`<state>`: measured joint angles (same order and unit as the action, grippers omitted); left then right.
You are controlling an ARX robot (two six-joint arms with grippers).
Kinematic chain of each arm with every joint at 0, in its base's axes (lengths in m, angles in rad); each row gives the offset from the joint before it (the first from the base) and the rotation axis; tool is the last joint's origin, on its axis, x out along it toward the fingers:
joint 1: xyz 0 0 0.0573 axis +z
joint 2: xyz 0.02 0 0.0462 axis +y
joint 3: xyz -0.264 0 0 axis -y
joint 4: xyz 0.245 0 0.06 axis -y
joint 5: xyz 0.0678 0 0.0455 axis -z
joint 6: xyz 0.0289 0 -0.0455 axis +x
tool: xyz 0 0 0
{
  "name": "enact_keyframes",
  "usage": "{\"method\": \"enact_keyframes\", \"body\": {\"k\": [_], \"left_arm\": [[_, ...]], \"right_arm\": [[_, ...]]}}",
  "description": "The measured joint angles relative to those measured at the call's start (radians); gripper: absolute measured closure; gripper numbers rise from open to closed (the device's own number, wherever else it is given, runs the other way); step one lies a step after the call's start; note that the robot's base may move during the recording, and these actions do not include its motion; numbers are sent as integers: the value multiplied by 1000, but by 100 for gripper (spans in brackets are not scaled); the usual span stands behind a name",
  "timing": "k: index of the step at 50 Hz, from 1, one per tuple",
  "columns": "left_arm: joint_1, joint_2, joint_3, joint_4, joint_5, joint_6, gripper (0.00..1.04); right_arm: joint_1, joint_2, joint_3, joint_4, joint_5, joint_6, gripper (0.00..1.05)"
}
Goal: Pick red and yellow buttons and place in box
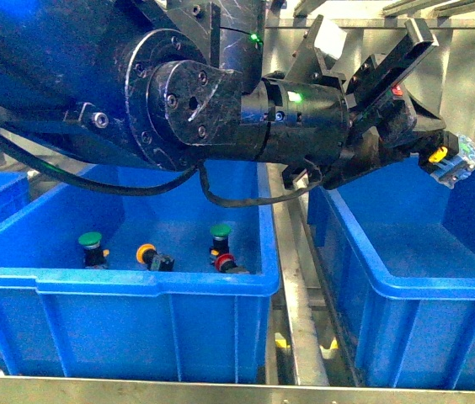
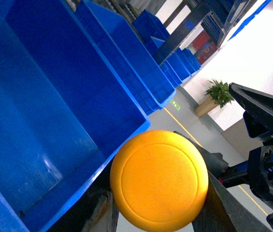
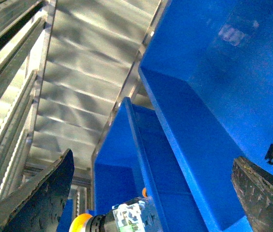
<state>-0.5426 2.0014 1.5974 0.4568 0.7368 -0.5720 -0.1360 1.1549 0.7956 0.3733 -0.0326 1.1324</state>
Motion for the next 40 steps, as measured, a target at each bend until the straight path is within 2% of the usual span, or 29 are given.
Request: {"method": "enact_keyframes", "body": {"k": [19, 28, 40], "left_arm": [[-12, 40, 84, -49, 19, 29, 73], [-21, 66, 129, -77, 22, 37, 73], [-36, 67, 144, -82, 23, 43, 73]], "right_arm": [[98, 111, 37, -50, 101, 151, 7], [153, 124, 68, -54, 103, 180, 7], [168, 124, 101, -56, 101, 197, 7]]}}
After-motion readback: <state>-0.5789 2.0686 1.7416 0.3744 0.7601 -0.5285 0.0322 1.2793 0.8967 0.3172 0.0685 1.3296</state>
